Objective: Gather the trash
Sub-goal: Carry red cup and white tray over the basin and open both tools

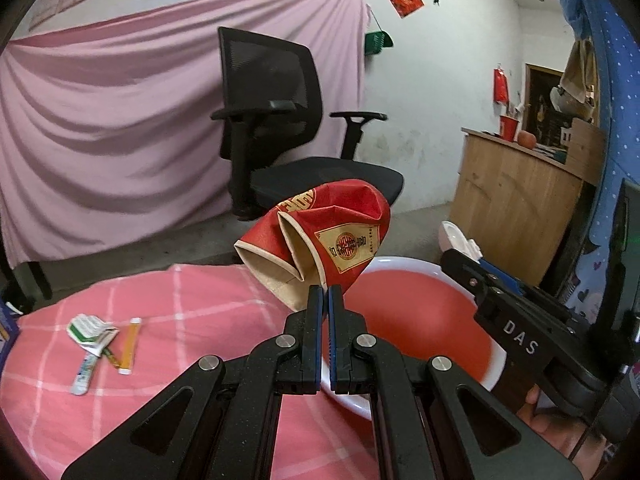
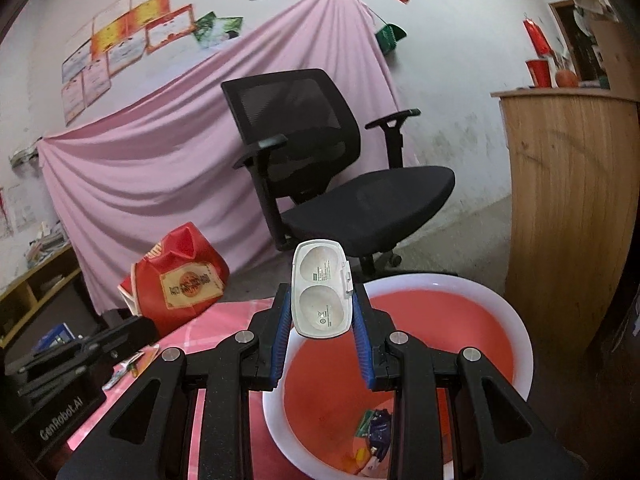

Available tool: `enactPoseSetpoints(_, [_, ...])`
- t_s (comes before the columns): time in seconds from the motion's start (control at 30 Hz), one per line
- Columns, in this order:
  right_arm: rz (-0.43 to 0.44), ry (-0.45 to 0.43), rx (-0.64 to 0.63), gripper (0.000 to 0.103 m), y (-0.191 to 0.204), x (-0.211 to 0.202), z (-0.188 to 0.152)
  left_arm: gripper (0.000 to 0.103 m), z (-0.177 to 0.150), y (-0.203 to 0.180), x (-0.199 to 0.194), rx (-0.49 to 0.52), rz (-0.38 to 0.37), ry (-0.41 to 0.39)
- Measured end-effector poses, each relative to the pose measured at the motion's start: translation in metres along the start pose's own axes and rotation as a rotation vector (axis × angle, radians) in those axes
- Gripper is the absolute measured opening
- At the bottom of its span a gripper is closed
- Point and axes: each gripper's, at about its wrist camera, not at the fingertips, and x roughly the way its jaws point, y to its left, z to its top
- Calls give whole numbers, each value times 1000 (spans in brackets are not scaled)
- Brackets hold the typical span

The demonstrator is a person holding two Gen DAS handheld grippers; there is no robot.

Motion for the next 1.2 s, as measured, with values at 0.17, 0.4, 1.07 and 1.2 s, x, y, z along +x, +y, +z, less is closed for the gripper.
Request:
enactPoseSetpoints(0.17, [-16, 11, 20, 27, -6, 0, 0, 1, -4, -8, 5, 9, -29, 21])
enactPoseSetpoints(0.4, [-37, 32, 41, 27, -11, 3, 0, 1, -5, -9, 15, 0, -50, 72])
enactPoseSetpoints(1.07, [-53, 44, 58, 51, -16, 6, -1, 2, -4, 17, 14, -76, 2, 95])
enactPoseSetpoints(1.2, [-60, 35, 69, 62, -17, 5, 1, 8, -2, 29, 5, -90, 50, 81])
